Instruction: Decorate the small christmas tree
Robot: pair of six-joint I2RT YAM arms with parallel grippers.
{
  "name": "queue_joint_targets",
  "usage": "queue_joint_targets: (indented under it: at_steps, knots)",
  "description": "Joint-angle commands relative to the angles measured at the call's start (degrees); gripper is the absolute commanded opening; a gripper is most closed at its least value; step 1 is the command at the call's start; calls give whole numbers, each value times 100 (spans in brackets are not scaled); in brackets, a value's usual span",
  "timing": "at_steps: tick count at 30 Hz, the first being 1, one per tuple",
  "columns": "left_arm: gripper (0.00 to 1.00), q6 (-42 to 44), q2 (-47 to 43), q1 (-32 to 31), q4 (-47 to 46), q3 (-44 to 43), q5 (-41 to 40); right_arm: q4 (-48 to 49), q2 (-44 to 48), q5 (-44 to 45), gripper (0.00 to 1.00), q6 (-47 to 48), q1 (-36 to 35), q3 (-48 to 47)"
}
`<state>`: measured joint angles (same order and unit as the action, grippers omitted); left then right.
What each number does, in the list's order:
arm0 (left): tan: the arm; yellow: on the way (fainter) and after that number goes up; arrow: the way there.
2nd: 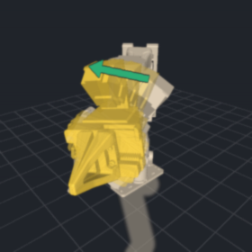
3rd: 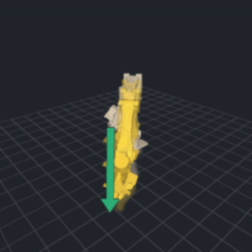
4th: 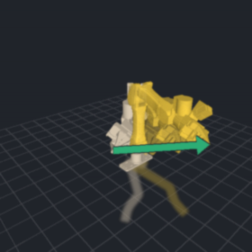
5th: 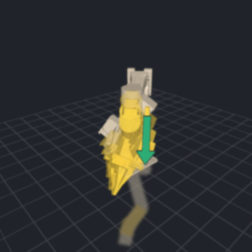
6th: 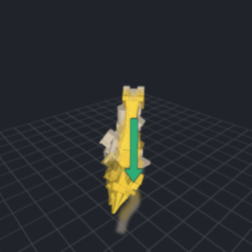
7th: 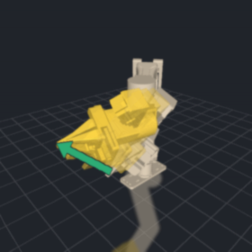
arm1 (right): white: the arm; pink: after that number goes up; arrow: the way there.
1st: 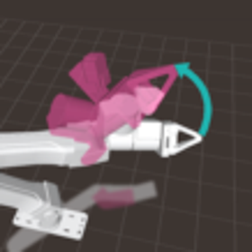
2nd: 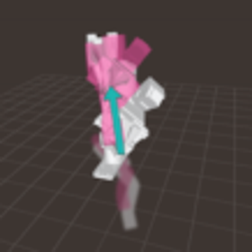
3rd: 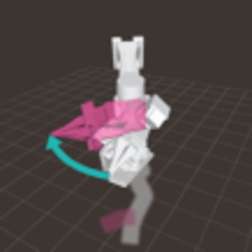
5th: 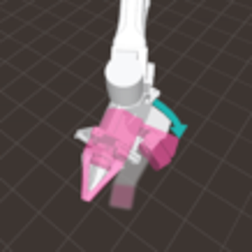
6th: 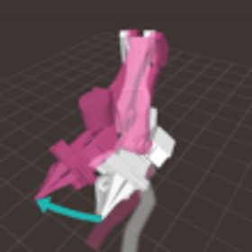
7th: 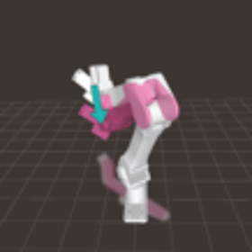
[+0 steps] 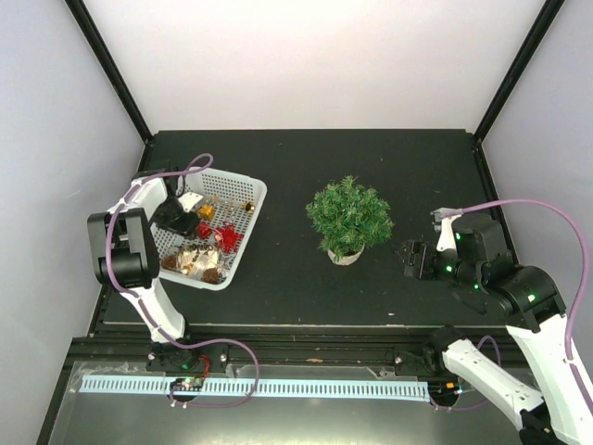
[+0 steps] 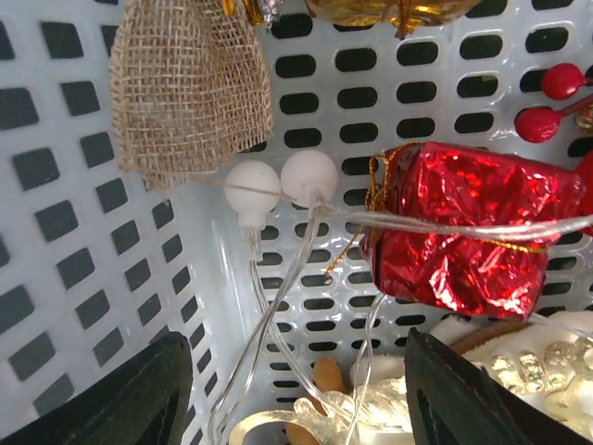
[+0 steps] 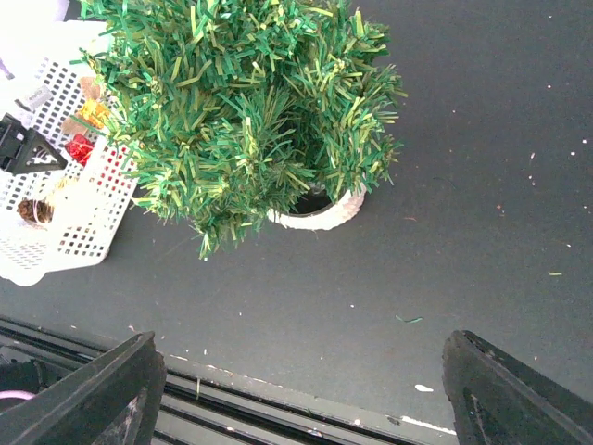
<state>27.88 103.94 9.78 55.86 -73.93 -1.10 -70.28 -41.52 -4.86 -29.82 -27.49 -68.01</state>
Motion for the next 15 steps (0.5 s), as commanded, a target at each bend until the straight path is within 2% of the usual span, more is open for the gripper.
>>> queue_joint_targets:
  at_steps: [1, 9, 13, 15]
  knots:
    - [63, -181, 207, -14, -109, -239, -217, 92, 115, 148, 83, -105, 33, 31]
    - [54, -195, 141, -11, -285, 140, -224, 22, 109, 248, 83, -145, 32, -114]
    - [37, -224, 72, -5, -272, 190, -152, 45, 133, 240, 83, -192, 33, -79]
    - [25, -234, 4, -7, -216, 156, -88, 57, 162, 247, 83, -214, 33, -41]
